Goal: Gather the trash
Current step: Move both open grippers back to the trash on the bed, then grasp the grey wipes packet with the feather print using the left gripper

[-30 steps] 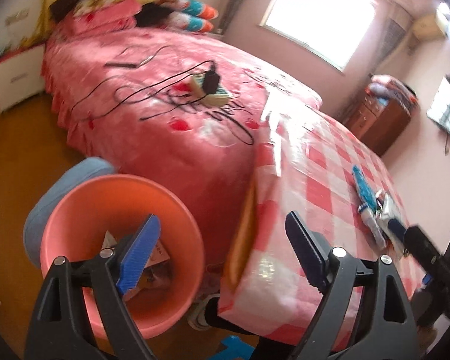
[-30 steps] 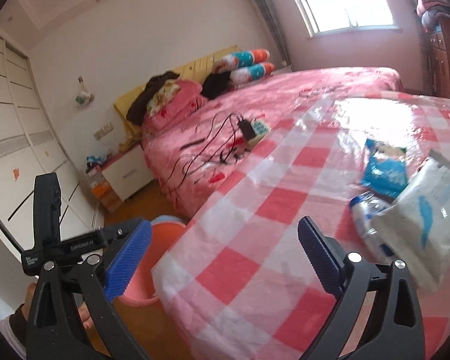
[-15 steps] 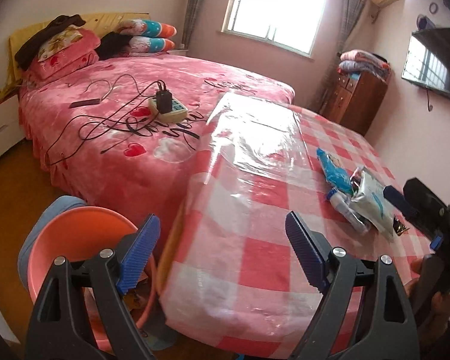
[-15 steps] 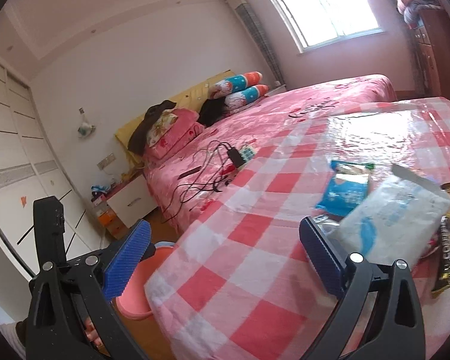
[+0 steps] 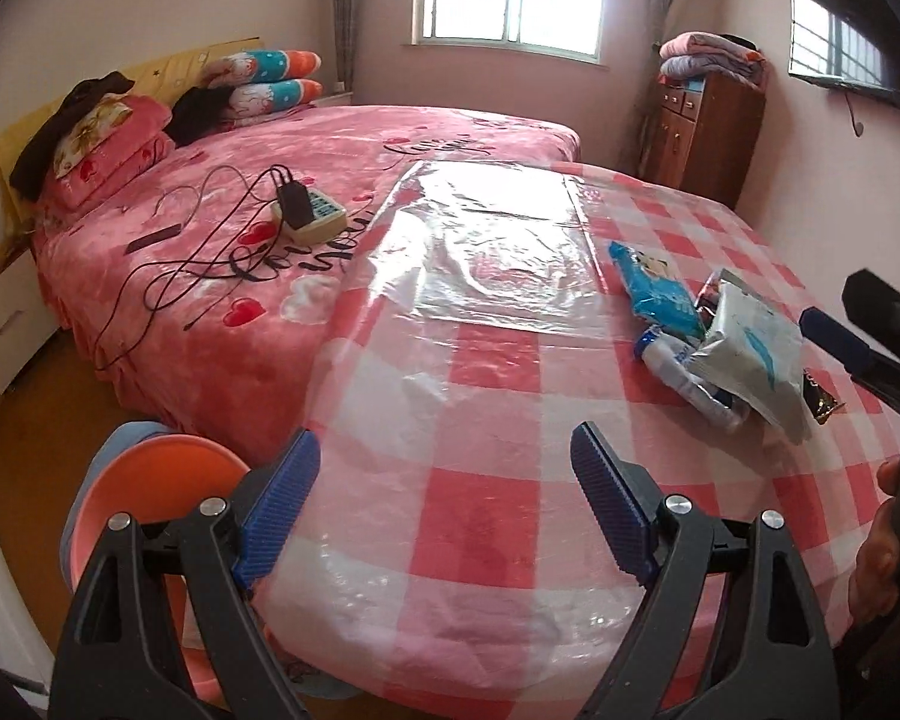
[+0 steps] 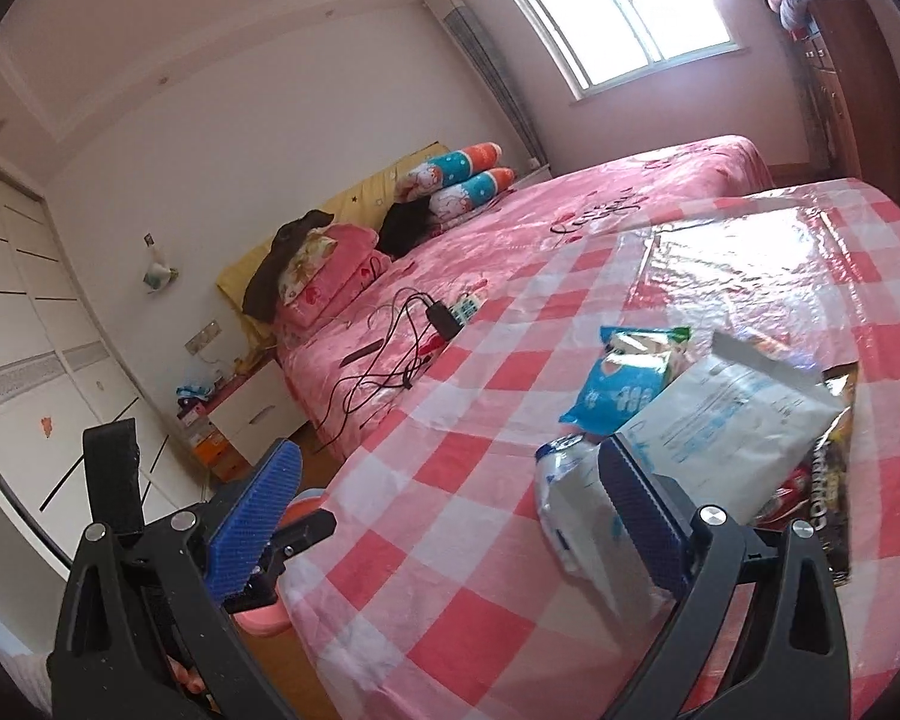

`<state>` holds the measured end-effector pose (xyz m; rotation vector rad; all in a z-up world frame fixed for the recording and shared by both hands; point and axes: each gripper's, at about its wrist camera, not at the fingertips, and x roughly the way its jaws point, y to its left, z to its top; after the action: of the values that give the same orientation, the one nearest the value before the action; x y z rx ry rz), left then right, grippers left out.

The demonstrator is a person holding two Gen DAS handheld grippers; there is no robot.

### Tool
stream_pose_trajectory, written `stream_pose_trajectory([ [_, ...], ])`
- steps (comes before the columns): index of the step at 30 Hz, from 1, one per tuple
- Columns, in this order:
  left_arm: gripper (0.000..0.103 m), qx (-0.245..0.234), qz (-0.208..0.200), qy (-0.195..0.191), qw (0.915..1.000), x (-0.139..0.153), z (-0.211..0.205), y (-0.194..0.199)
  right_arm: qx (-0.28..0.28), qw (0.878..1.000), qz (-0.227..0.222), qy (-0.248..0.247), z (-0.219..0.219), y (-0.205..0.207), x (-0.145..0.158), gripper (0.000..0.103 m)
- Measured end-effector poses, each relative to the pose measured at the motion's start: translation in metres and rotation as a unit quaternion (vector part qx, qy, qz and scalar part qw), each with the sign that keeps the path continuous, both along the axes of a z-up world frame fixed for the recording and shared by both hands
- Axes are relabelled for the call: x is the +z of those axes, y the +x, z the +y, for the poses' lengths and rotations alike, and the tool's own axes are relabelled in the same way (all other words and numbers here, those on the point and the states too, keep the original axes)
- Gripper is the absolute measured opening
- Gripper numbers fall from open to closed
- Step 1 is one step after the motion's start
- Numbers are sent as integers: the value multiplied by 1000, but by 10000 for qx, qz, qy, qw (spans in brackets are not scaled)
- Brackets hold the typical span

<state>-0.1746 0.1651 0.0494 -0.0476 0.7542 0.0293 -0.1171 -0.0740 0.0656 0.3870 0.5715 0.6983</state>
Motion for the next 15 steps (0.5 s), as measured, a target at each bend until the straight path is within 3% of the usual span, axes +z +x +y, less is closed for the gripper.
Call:
stream_pose_trajectory([
  [15, 86, -879, -32, 114, 9961, 18, -65, 18, -628, 9977, 204, 183, -62, 15, -2, 98],
])
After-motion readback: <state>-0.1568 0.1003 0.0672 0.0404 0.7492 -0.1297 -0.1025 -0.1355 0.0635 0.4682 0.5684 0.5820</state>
